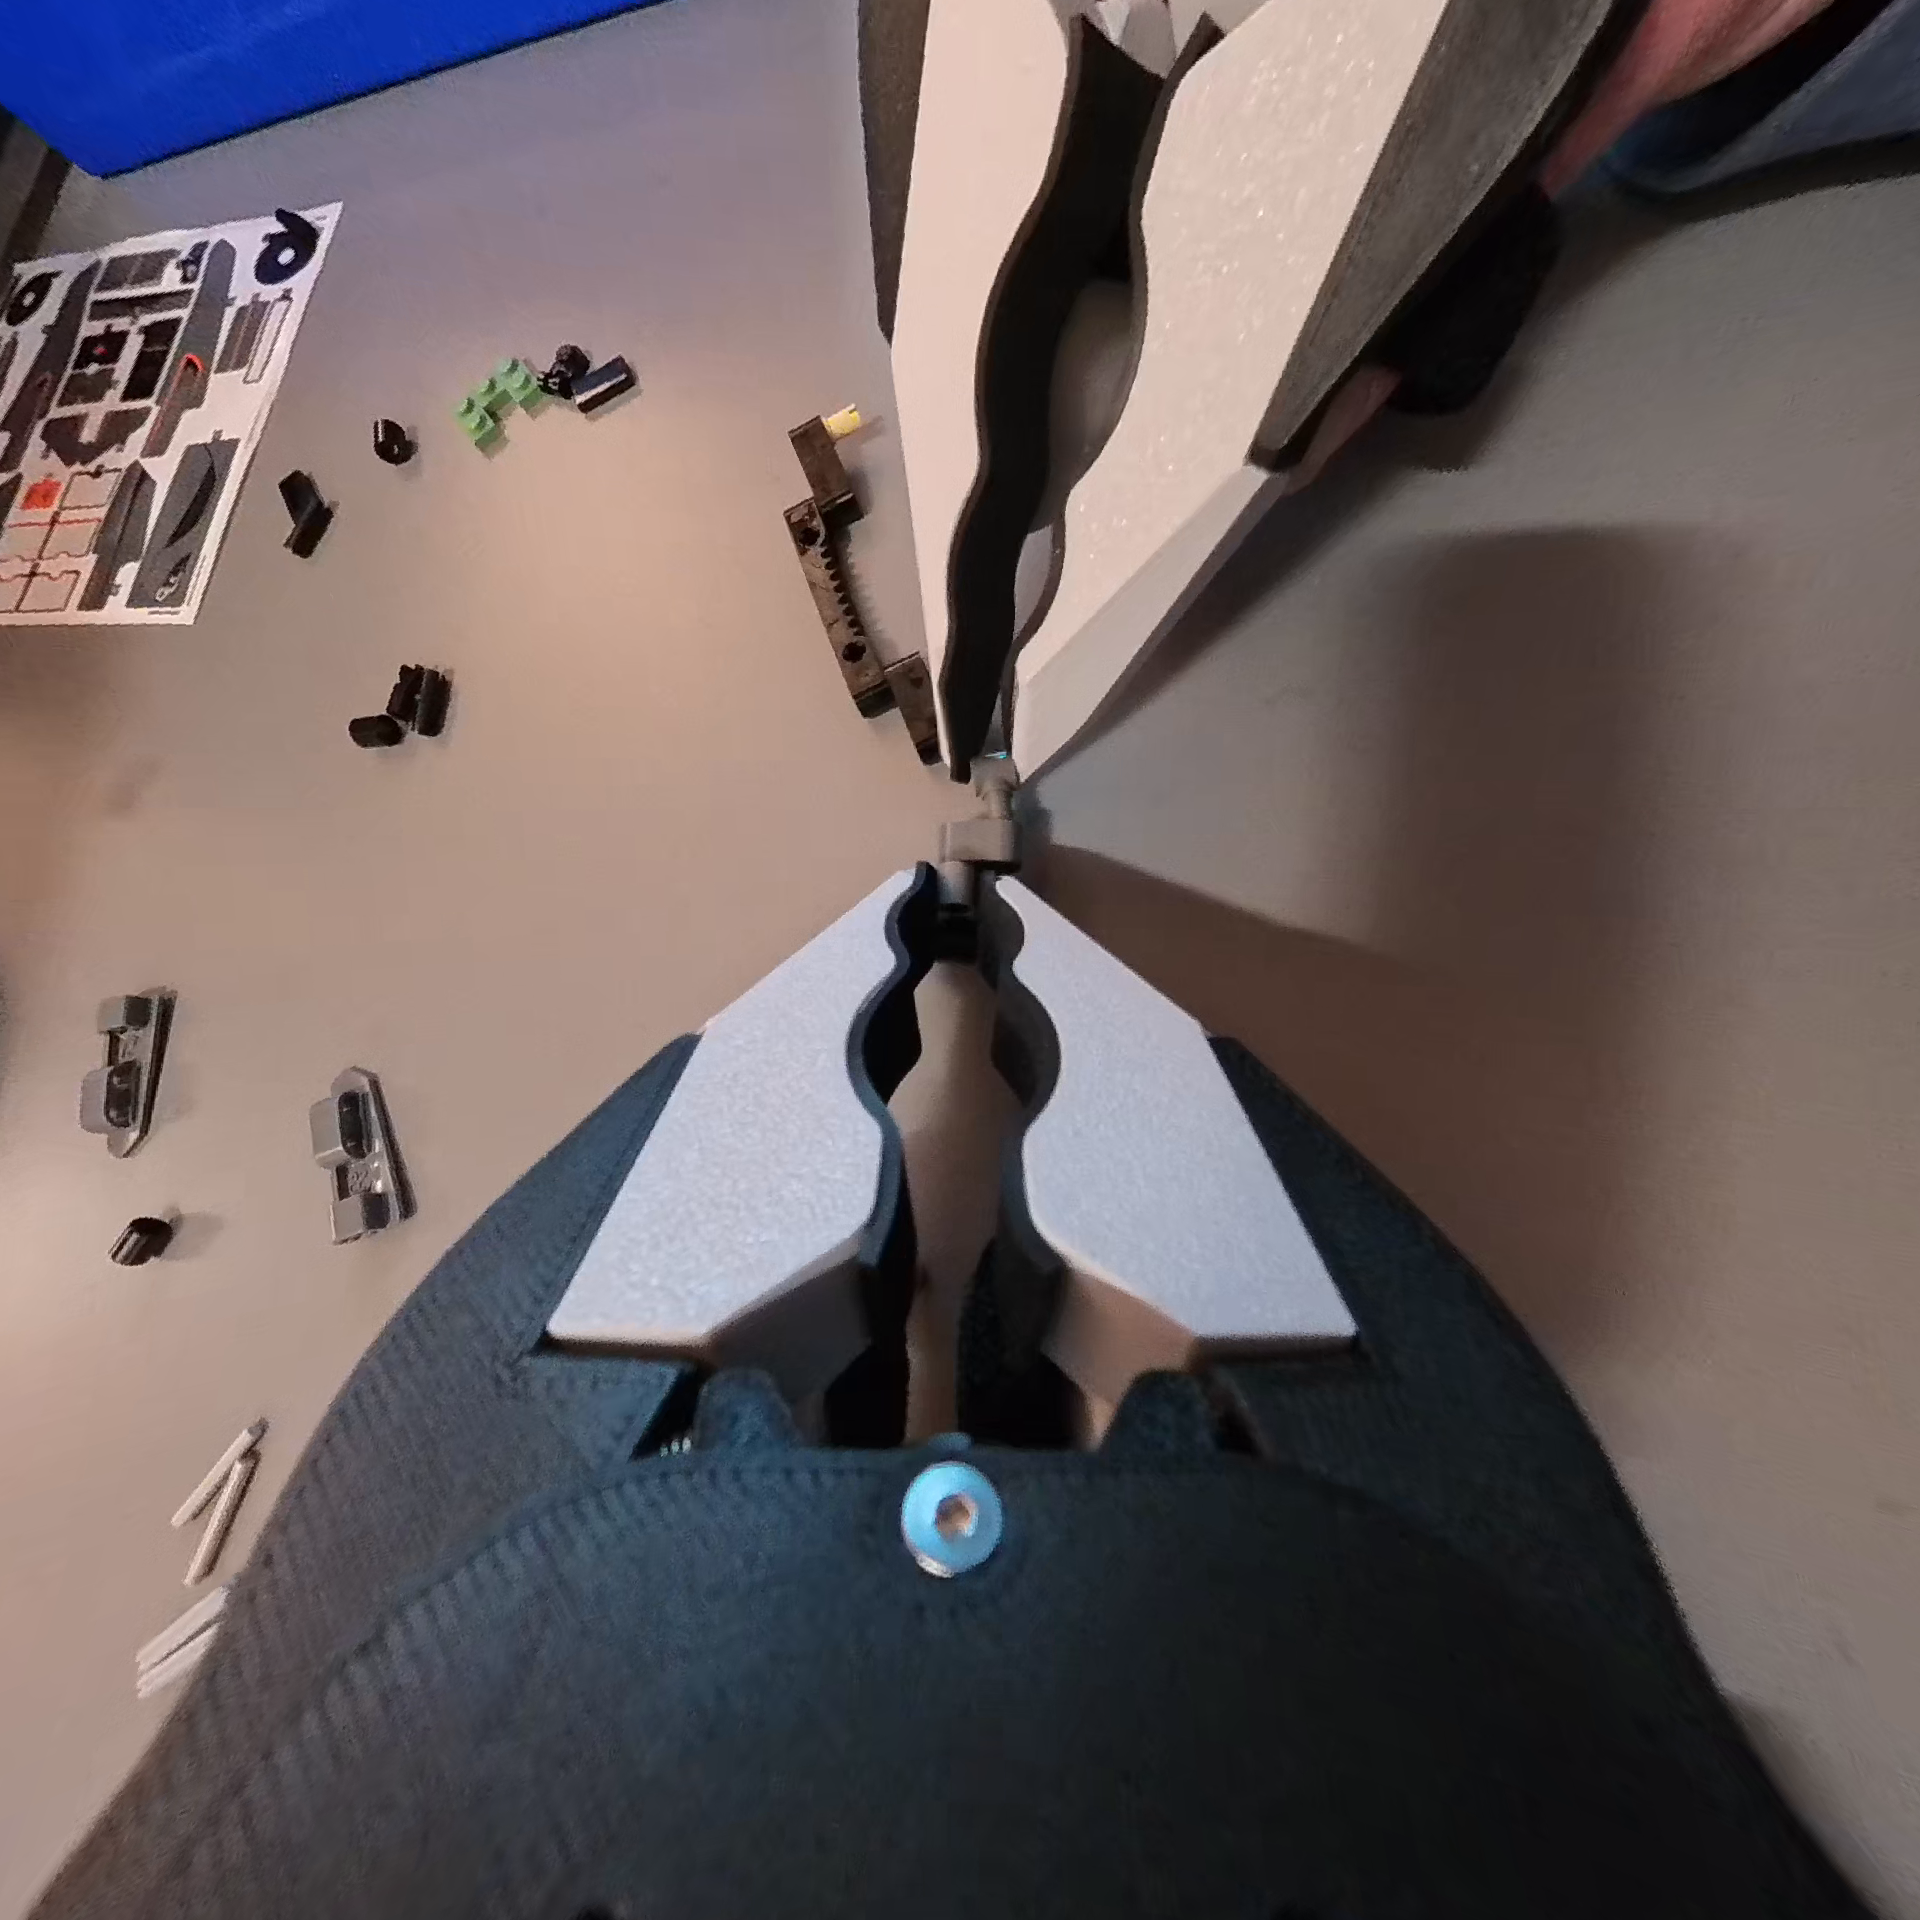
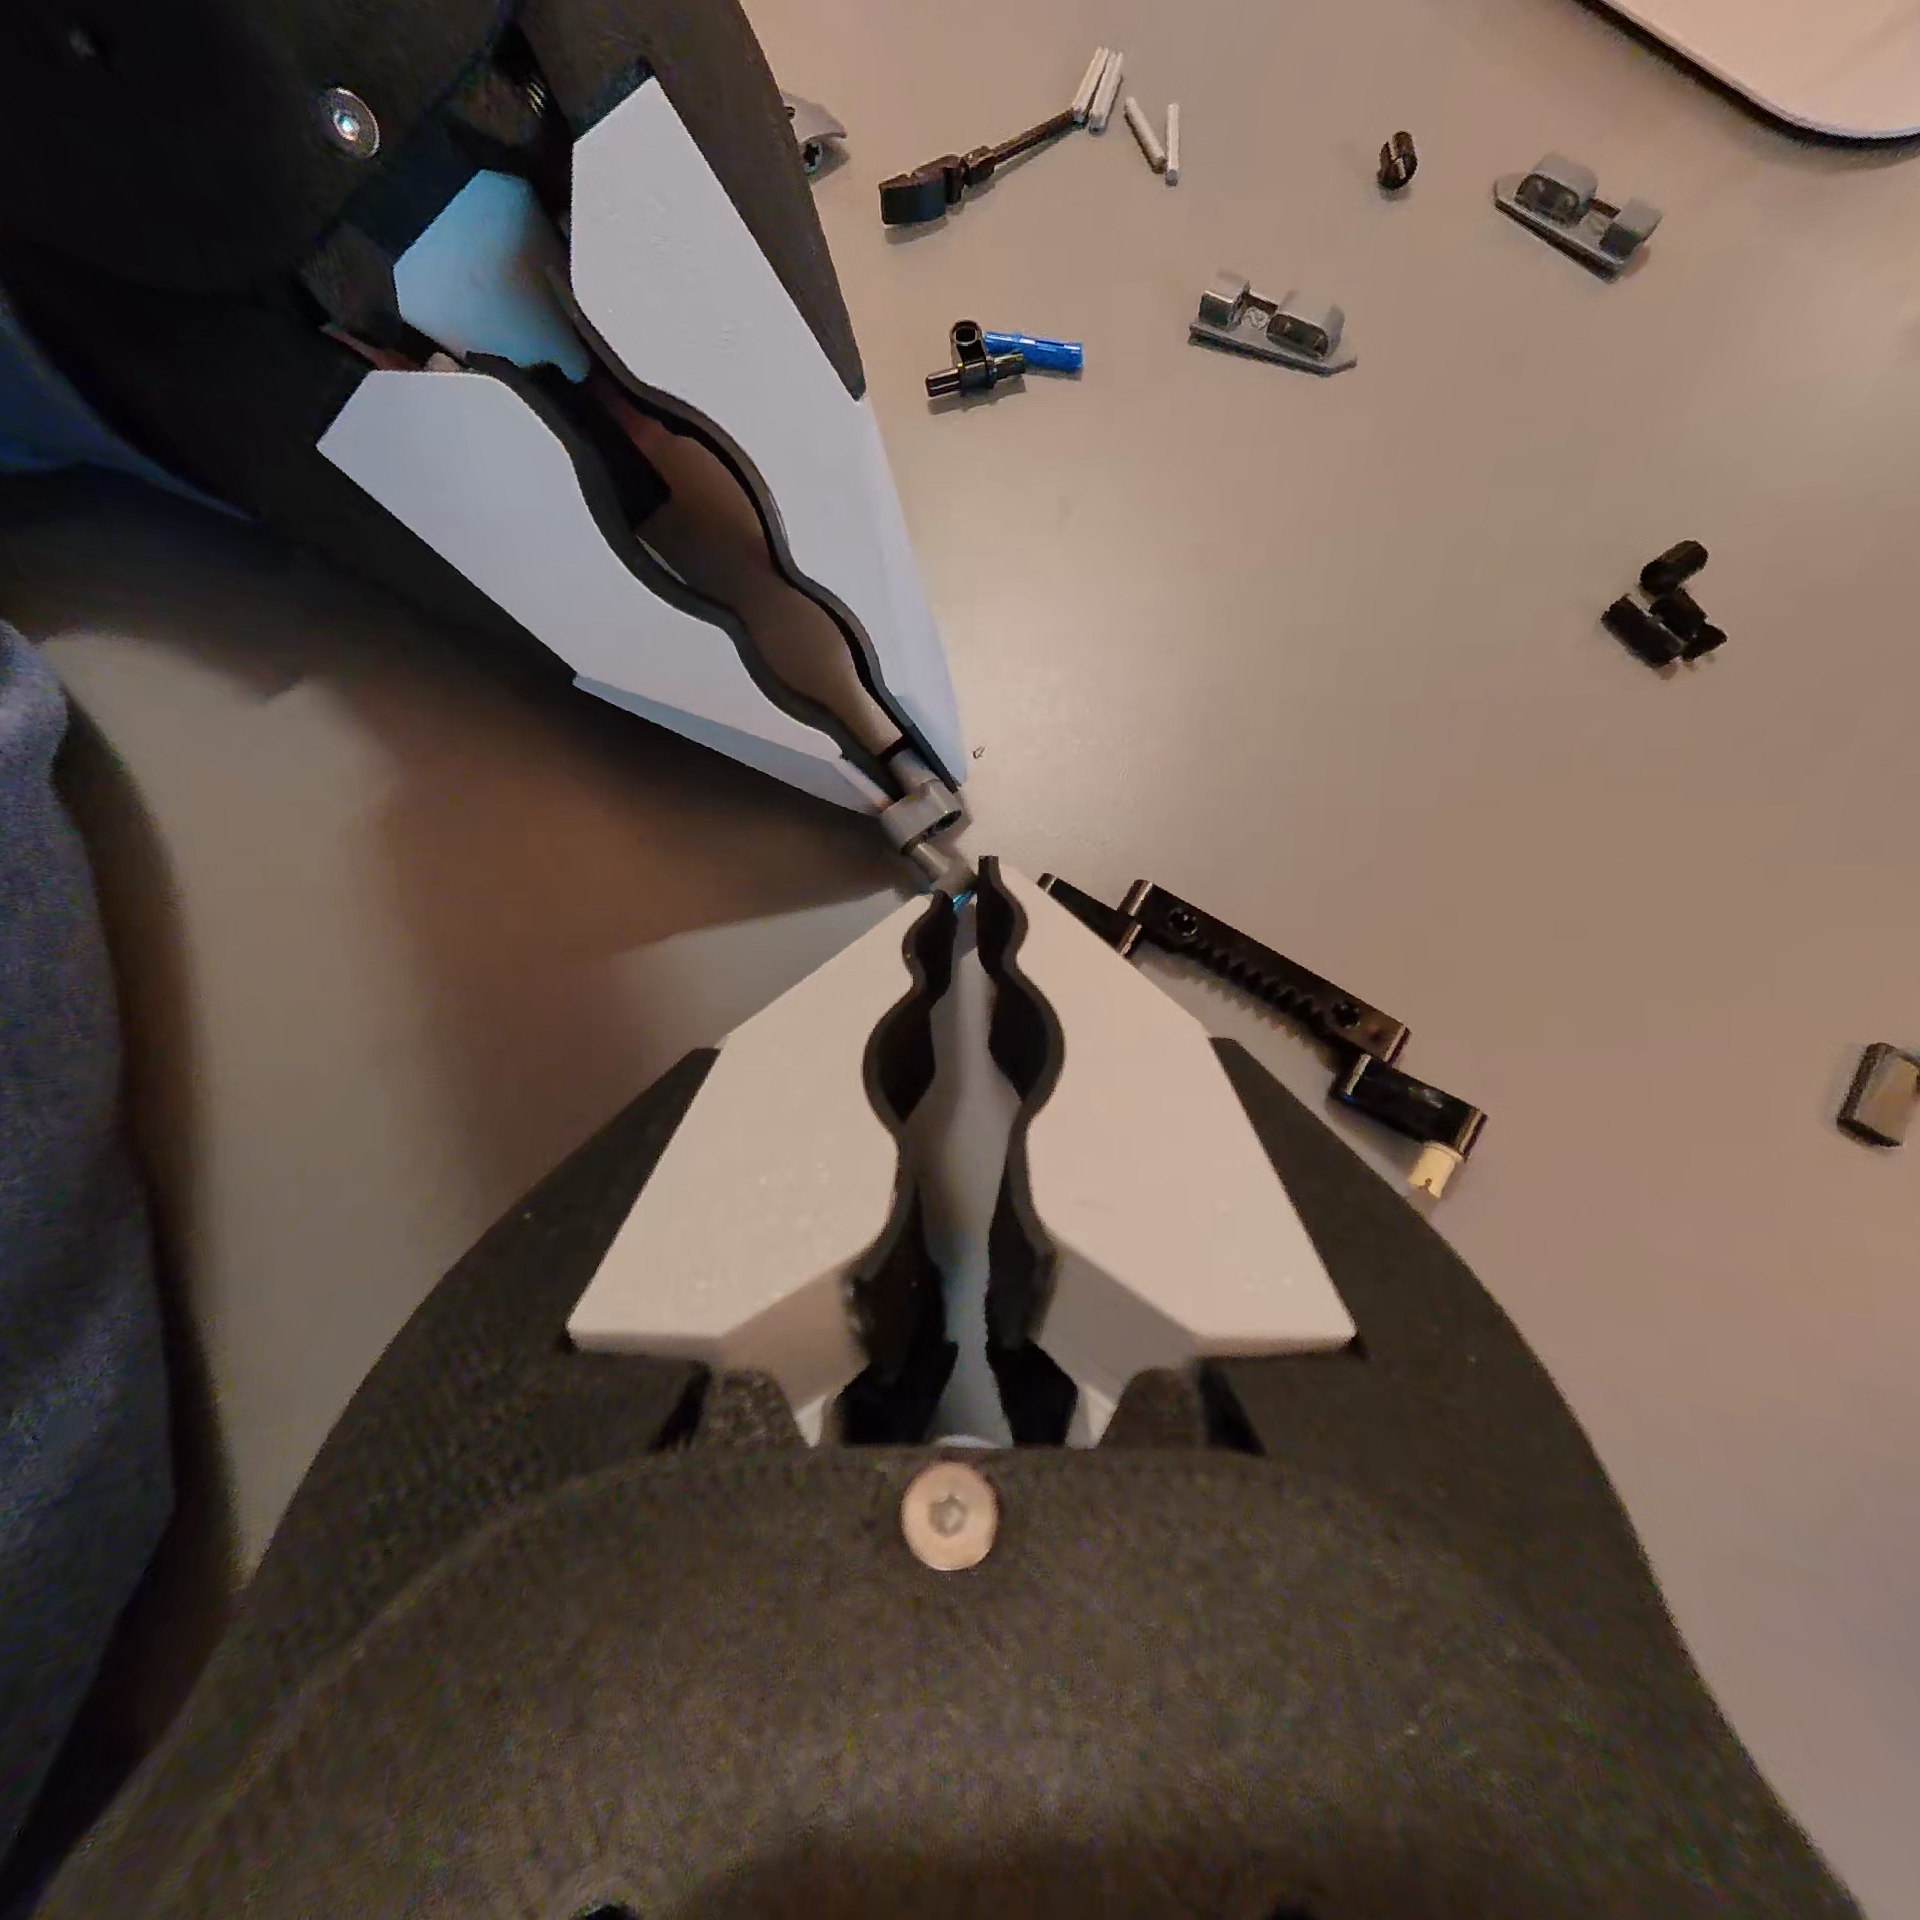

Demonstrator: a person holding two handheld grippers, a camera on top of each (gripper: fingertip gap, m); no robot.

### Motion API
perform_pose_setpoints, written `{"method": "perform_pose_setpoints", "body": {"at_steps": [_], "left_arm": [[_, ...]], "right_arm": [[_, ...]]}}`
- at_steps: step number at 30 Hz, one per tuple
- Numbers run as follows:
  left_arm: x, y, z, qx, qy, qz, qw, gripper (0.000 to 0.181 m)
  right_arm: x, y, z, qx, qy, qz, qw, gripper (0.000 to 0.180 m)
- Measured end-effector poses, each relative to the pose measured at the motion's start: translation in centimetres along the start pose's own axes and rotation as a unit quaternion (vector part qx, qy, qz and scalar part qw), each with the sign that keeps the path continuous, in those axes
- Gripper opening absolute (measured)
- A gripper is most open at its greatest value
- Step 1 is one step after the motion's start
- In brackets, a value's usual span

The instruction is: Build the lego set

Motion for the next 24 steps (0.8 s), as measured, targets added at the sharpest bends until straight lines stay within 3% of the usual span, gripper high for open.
{"method": "perform_pose_setpoints", "body": {"at_steps": [16,24], "left_arm": [[-0.16,-0.62,-0.45,0.006,0.005,-0.012,1.0,0.005],[-0.21,-0.3,-0.41,0.028,0.004,-0.001,1.0,0.005]], "right_arm": [[-0.26,0.89,0.09,0.029,-0.01,0.075,0.997,0.0],[-0.04,0.44,0.36,0.019,-0.005,0.076,0.997,0.0]]}}
Point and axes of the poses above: each gripper's, where its closed fingertips meet, x back along the fingers, z out of its underside, y = z × x across the jaws, the point moved 8 cm from there along x, back along the fingers, and after that the axes turned 6 degrees about -x, right-handed, at the moved point
